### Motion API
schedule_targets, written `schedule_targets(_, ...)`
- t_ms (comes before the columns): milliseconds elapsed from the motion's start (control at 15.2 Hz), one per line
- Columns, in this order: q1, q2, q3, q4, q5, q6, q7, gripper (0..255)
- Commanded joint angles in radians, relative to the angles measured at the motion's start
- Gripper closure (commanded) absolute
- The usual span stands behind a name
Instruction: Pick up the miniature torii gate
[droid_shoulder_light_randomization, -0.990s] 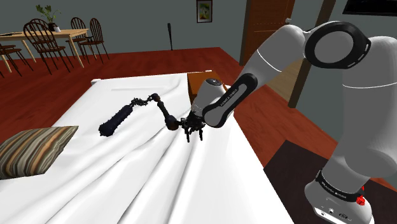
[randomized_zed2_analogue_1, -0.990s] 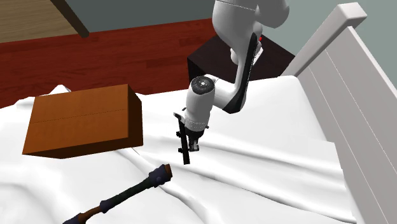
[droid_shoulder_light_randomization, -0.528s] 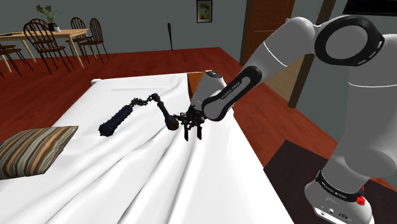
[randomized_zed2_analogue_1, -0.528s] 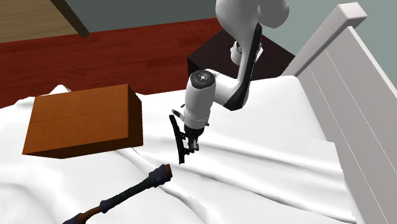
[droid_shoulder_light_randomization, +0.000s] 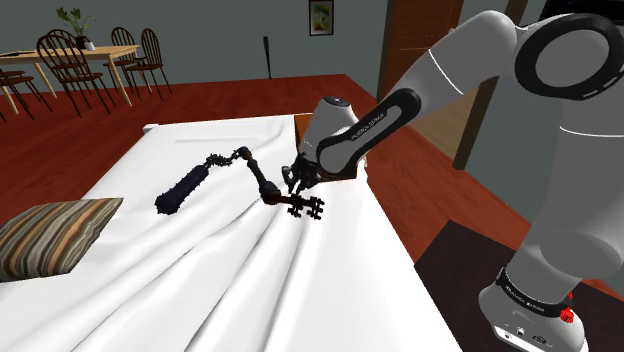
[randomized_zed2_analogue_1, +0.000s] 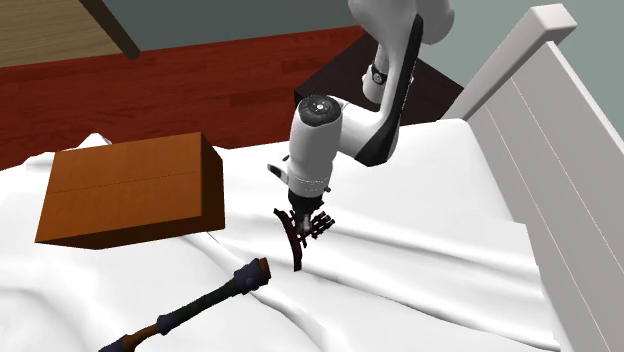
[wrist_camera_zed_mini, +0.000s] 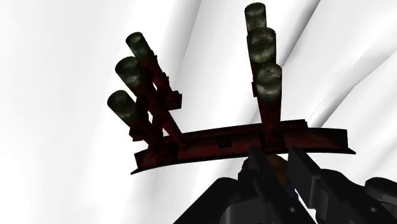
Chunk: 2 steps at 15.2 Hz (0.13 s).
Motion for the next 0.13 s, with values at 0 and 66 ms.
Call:
schedule_targets(0, -0.004, -0.013, 0.003, 0.001, 0.006, -0.014, -0.005, 255)
schedule_targets(66, -0.004, -0.013, 0.003, 0.001, 0.006, -0.014, -0.005, 255)
